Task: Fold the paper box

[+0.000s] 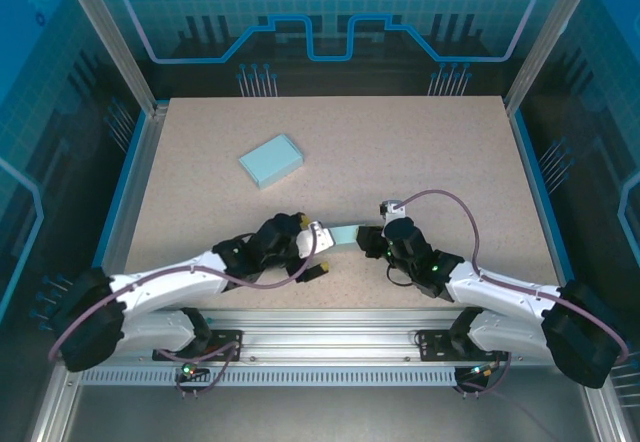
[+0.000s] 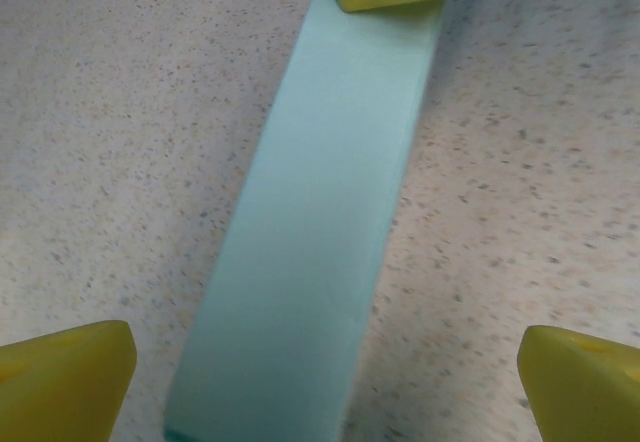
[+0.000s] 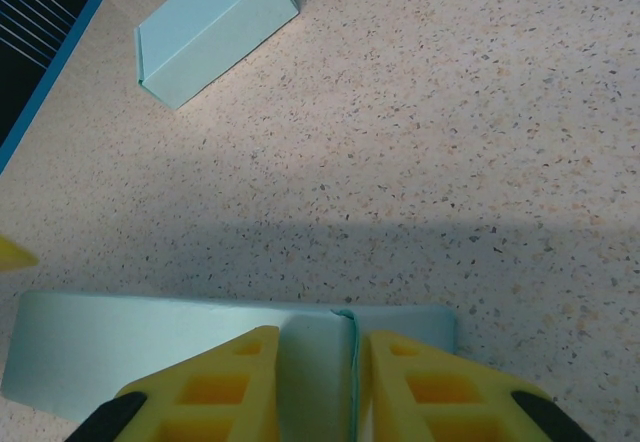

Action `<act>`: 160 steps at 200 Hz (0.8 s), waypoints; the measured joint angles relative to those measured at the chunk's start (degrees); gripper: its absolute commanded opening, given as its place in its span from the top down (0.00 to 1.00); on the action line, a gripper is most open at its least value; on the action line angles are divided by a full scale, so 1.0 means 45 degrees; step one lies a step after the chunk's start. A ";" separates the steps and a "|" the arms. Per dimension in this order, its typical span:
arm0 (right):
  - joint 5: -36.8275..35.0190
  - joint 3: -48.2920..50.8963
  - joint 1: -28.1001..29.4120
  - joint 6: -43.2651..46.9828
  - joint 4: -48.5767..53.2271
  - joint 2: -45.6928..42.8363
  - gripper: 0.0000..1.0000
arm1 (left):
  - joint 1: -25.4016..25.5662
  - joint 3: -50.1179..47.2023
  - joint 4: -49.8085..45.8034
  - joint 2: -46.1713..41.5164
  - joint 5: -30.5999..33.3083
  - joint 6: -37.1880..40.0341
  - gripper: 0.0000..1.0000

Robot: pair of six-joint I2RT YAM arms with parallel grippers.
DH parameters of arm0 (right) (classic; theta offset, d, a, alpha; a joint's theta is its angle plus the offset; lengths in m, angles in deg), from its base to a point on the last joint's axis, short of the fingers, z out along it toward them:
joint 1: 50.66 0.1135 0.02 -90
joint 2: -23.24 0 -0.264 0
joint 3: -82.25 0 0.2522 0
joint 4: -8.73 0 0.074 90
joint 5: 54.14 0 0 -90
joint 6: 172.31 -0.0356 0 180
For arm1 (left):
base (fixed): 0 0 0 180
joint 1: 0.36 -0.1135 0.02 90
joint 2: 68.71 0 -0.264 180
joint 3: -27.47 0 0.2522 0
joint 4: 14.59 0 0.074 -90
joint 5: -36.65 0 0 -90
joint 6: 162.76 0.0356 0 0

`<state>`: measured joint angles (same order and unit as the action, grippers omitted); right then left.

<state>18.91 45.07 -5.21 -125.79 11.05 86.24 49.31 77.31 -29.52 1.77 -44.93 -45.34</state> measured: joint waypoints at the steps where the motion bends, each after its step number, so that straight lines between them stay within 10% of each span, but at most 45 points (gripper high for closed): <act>1: 0.0000 -0.0005 0.0005 0.0000 0.0005 0.0005 0.75 | 0.0000 0.0024 0.0010 0.0053 0.0019 0.0039 0.01; 30: -0.0058 -0.0112 0.0010 0.0005 0.0010 0.0146 0.75 | 0.0000 0.0996 0.0233 0.1787 0.0763 0.0962 0.11; 77: -0.0350 -0.0160 0.0039 0.0005 0.0029 0.0204 0.74 | 0.0058 0.2030 -0.0083 0.3162 0.1175 0.1880 0.57; 160: -0.0413 -0.1132 -0.0559 0.0233 0.4605 -0.0525 0.36 | 0.0092 0.2370 0.1433 0.4435 0.3424 0.2667 0.66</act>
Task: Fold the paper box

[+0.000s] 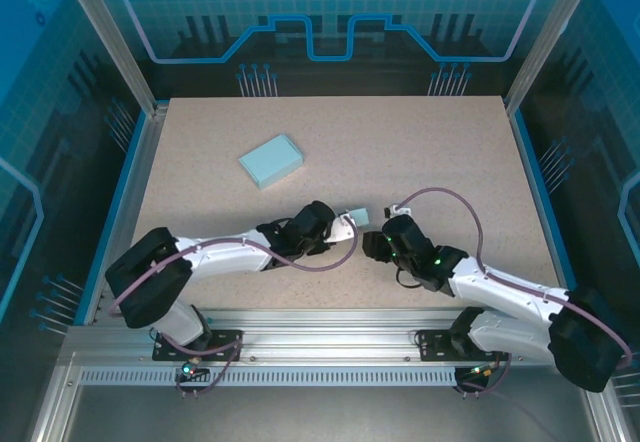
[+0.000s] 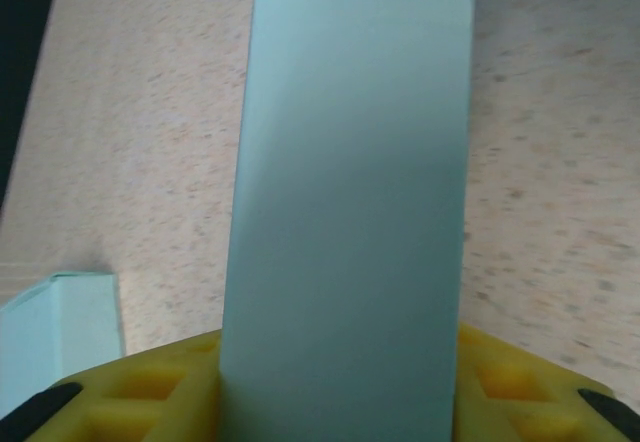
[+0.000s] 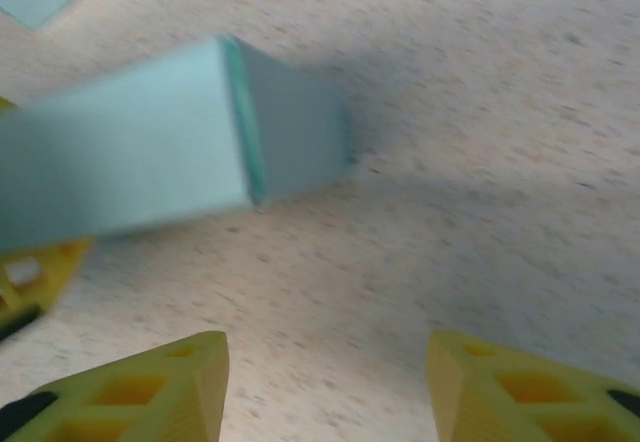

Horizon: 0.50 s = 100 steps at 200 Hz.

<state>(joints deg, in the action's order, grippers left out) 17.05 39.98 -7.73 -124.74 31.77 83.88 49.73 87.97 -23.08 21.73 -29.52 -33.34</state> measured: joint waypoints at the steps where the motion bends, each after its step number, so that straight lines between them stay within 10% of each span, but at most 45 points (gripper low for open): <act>1: 0.0000 -0.0015 -0.0019 0.0005 0.0068 -0.0010 0.35 | 0.0000 0.0000 0.0083 0.0044 0.0063 0.0024 0.66; 100: -0.0991 -0.1681 -0.1501 0.1209 0.4148 -0.2234 0.00 | -0.1370 0.1642 0.4133 0.3682 0.2312 0.2453 0.65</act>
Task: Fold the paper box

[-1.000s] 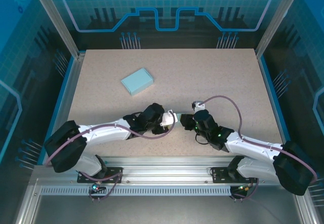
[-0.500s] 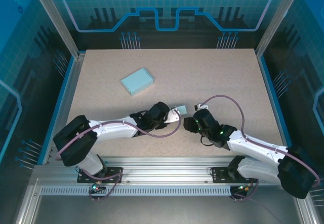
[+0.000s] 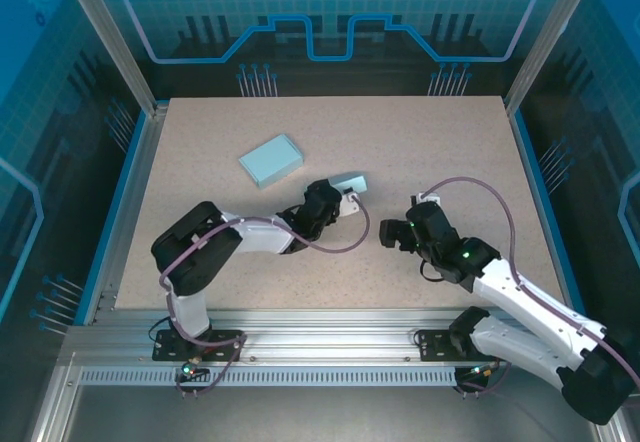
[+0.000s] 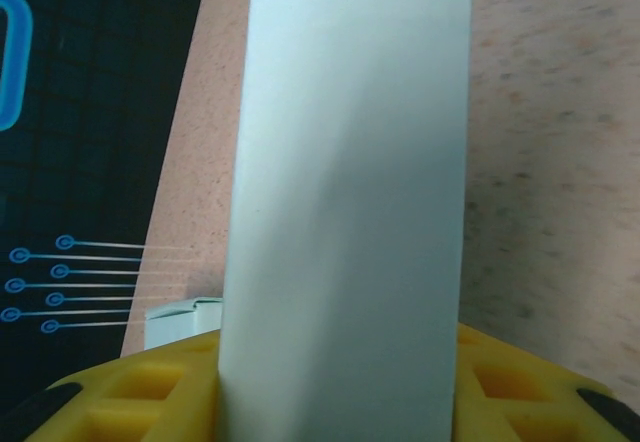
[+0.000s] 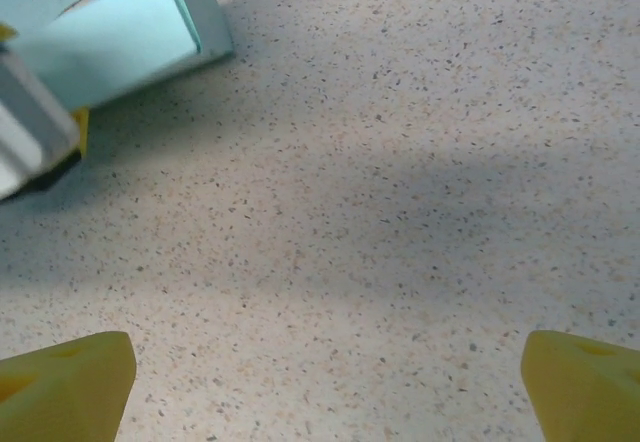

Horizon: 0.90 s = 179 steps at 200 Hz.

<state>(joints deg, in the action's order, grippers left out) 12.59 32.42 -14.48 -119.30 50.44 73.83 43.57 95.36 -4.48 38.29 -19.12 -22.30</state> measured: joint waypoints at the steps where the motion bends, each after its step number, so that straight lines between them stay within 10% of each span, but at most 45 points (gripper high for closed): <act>1: -0.0010 0.0000 0.0000 0.0005 0.0005 -0.0010 0.00 | -0.0019 0.0039 0.0005 0.0034 0.0024 0.0005 0.65; 35: -0.0359 0.0000 -0.0005 0.0000 0.0423 -0.0219 0.00 | -0.0223 0.1005 -0.0253 0.0787 0.0442 -0.0092 0.61; 124: -0.1049 -0.0005 -0.0058 0.0194 0.1049 -0.1171 0.00 | 0.0321 0.1622 -0.1379 0.1545 0.0695 -0.0884 0.04; 179: -0.1379 -0.0102 -0.0058 0.0442 0.1268 -0.1214 0.00 | 0.1700 0.0801 -0.2900 -0.0792 -0.0398 -0.2424 0.01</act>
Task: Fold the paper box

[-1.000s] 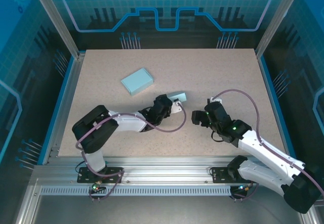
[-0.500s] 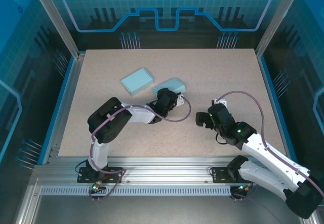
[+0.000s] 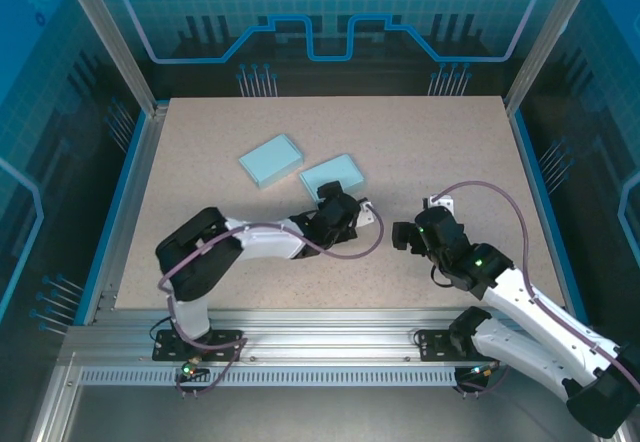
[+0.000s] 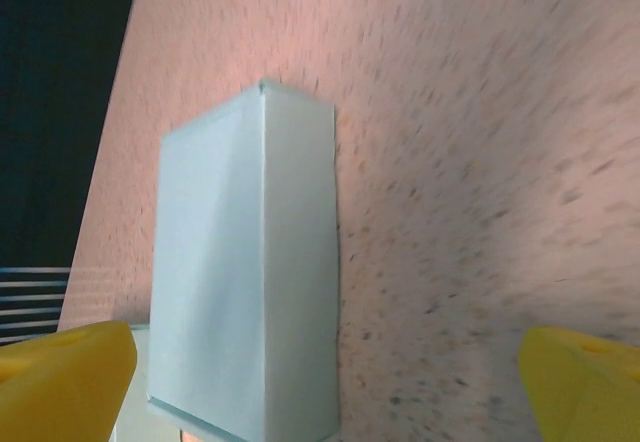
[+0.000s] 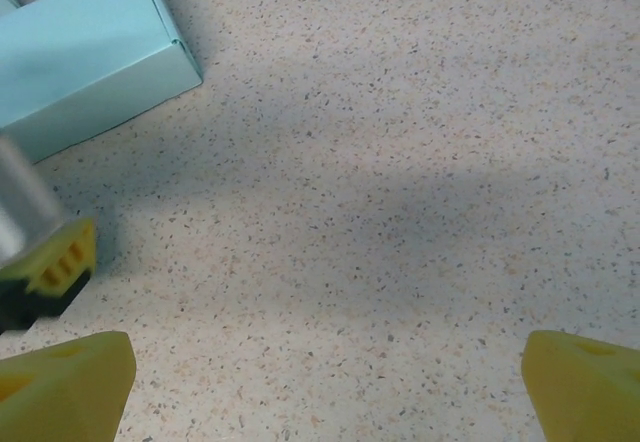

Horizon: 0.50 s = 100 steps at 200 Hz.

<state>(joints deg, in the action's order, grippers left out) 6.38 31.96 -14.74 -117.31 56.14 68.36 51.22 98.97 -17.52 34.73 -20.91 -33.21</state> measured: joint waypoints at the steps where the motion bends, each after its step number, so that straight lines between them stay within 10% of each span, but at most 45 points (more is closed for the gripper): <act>1: -0.0010 -0.0005 0.0000 0.0005 0.0000 0.0000 0.00 | 0.0039 -0.0029 -0.0019 -0.0097 -0.0044 -0.0083 0.01; 51: -0.0928 -0.0209 -0.0306 0.0549 -0.0253 -0.0257 0.00 | -0.0384 -0.1321 -0.0112 -0.4911 -0.0024 -0.2934 0.01; 100: -0.1710 -0.0049 -0.1321 0.2312 -0.2356 -0.0185 0.00 | -0.3750 -0.3735 -0.0641 -0.8495 0.0374 -0.6465 0.01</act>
<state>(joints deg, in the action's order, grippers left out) -1.31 31.74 -20.69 -106.91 45.54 67.53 34.34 82.16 -20.41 -3.50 -19.23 -62.30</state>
